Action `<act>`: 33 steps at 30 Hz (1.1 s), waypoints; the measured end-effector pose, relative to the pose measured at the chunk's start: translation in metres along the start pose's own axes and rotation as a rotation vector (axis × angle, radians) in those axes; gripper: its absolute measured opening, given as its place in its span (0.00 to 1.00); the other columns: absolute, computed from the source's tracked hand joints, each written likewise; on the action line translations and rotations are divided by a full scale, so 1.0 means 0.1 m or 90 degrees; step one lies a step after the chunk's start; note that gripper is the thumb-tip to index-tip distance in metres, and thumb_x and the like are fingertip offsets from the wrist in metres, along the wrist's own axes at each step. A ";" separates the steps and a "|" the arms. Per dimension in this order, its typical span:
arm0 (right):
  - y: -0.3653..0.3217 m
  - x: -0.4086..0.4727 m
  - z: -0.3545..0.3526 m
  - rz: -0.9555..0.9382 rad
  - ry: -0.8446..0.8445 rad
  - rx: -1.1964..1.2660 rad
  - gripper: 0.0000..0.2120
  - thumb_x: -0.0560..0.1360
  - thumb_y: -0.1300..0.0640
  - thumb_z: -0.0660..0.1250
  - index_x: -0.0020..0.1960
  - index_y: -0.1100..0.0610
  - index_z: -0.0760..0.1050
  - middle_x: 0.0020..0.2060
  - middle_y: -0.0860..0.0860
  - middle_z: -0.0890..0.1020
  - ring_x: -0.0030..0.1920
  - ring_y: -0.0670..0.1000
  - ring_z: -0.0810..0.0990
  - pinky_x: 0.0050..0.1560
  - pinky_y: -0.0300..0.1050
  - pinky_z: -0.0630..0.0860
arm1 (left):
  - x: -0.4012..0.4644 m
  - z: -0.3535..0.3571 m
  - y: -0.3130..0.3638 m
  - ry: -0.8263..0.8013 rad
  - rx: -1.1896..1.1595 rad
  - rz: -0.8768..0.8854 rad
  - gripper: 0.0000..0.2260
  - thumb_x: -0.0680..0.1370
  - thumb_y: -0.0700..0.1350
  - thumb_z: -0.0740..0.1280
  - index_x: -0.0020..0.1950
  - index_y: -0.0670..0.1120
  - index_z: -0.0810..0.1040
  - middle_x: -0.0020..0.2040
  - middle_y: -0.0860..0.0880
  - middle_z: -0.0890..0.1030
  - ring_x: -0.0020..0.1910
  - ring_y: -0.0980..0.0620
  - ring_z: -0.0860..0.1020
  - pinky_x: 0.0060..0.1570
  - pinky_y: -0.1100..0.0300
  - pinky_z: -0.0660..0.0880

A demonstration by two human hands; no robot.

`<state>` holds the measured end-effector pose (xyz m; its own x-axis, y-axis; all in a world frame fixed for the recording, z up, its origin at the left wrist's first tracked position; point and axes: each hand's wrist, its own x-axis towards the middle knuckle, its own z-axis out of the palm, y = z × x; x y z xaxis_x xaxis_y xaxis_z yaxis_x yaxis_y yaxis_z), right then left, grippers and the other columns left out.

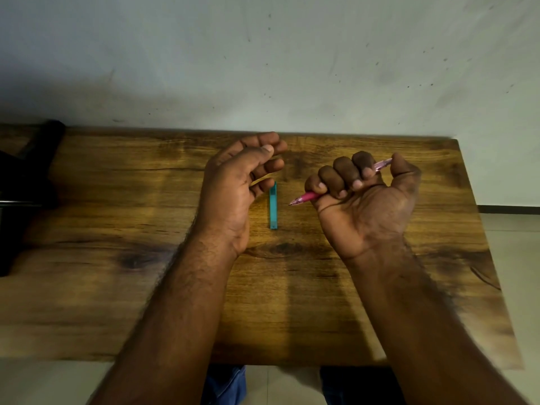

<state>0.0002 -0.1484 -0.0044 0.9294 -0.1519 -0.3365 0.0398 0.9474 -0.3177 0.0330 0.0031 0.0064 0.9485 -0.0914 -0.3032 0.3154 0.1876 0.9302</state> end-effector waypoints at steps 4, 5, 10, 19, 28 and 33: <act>0.00 0.01 0.00 0.000 0.003 -0.001 0.23 0.80 0.40 0.52 0.33 0.54 0.63 0.26 0.49 0.61 0.29 0.49 0.58 0.35 0.45 0.65 | 0.00 0.00 0.00 0.000 -0.001 -0.001 0.10 0.81 0.43 0.64 0.55 0.51 0.85 0.56 0.50 0.89 0.52 0.53 0.85 0.52 0.55 0.77; 0.00 0.01 -0.01 0.002 0.004 0.002 0.23 0.80 0.39 0.52 0.33 0.54 0.64 0.26 0.49 0.61 0.29 0.49 0.58 0.35 0.45 0.65 | 0.00 0.00 0.00 -0.001 0.000 -0.001 0.10 0.81 0.43 0.64 0.55 0.51 0.85 0.56 0.50 0.89 0.52 0.53 0.85 0.52 0.55 0.77; 0.00 0.02 -0.01 -0.005 0.009 -0.003 0.22 0.79 0.40 0.52 0.33 0.54 0.64 0.26 0.49 0.61 0.29 0.49 0.58 0.35 0.45 0.65 | 0.00 0.00 0.00 -0.001 0.004 -0.001 0.10 0.81 0.44 0.64 0.55 0.51 0.85 0.56 0.50 0.89 0.53 0.53 0.85 0.52 0.55 0.77; 0.00 0.02 -0.02 -0.009 0.020 -0.001 0.22 0.79 0.41 0.53 0.34 0.54 0.64 0.25 0.49 0.62 0.28 0.49 0.58 0.35 0.45 0.64 | 0.00 0.00 0.00 -0.001 0.002 -0.001 0.10 0.81 0.43 0.64 0.54 0.52 0.85 0.56 0.51 0.89 0.52 0.53 0.85 0.53 0.54 0.77; 0.01 0.02 -0.01 0.005 0.010 -0.005 0.22 0.80 0.41 0.52 0.34 0.54 0.64 0.25 0.48 0.63 0.28 0.48 0.58 0.34 0.44 0.65 | 0.00 0.00 -0.01 -0.001 0.002 -0.002 0.10 0.80 0.44 0.64 0.53 0.52 0.85 0.56 0.51 0.89 0.53 0.52 0.85 0.53 0.54 0.77; 0.01 0.02 -0.02 0.006 0.004 -0.004 0.23 0.80 0.40 0.52 0.34 0.54 0.65 0.25 0.48 0.63 0.28 0.48 0.58 0.35 0.44 0.65 | 0.00 -0.01 -0.01 -0.003 0.003 0.000 0.10 0.80 0.44 0.64 0.53 0.53 0.85 0.56 0.51 0.89 0.53 0.52 0.85 0.53 0.54 0.77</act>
<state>0.0018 -0.1482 -0.0072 0.9271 -0.1455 -0.3454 0.0293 0.9469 -0.3202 0.0328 0.0038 0.0048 0.9484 -0.0957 -0.3024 0.3154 0.1834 0.9311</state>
